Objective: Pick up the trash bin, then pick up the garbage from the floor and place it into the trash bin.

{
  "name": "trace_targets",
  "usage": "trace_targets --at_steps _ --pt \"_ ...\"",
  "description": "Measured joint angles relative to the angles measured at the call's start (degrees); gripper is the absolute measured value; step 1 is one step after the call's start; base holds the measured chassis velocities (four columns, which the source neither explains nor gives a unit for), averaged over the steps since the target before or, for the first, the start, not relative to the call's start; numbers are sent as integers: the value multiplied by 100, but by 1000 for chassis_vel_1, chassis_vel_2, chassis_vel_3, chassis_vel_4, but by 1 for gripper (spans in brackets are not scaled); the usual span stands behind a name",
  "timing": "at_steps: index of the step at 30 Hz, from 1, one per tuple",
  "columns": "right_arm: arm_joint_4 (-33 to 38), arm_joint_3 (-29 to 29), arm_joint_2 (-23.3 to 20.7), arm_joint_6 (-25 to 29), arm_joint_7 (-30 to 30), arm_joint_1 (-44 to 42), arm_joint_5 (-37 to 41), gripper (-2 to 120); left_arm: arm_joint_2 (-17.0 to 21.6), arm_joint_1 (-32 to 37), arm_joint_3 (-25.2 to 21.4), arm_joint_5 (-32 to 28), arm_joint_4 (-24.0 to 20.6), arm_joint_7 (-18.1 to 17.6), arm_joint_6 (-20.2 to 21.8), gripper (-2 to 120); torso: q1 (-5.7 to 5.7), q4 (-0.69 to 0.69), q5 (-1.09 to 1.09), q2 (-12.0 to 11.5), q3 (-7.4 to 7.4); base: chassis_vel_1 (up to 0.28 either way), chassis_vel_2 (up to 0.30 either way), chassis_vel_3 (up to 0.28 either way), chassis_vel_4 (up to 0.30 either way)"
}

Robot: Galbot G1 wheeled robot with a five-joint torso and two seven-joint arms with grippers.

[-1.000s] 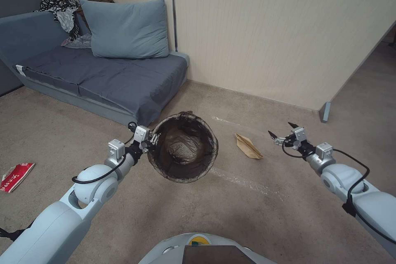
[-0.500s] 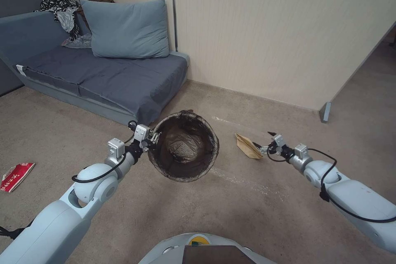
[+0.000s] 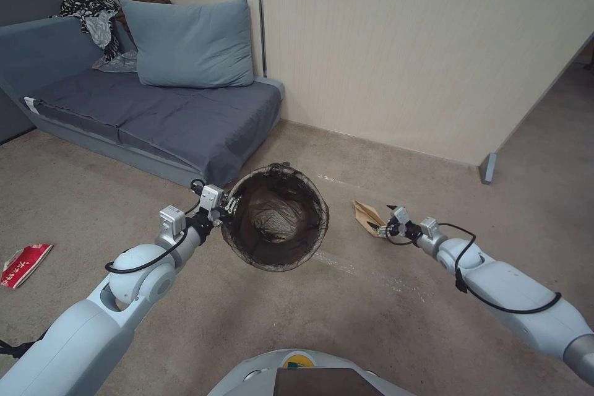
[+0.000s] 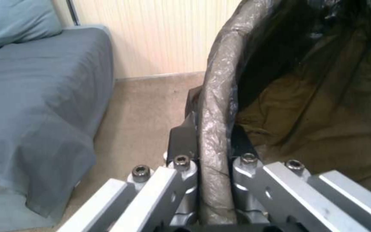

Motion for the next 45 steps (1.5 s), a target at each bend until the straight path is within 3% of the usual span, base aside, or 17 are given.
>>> trace_targets --at_steps 7,21,45 --pt "-625 -237 310 -45 4 344 -67 100 9 -14 -10 -29 1 -2 -5 4 0 1 1 0 0 0 0 0 0" --pt "-1625 -152 843 -1 -92 424 -241 100 15 -3 -5 -48 11 -8 -16 4 0 0 1 0 0 0 0 0 0" --pt "-2506 106 1179 42 -91 532 -420 100 5 24 0 -47 -7 -10 -31 4 0 0 1 0 0 0 0 0 0"
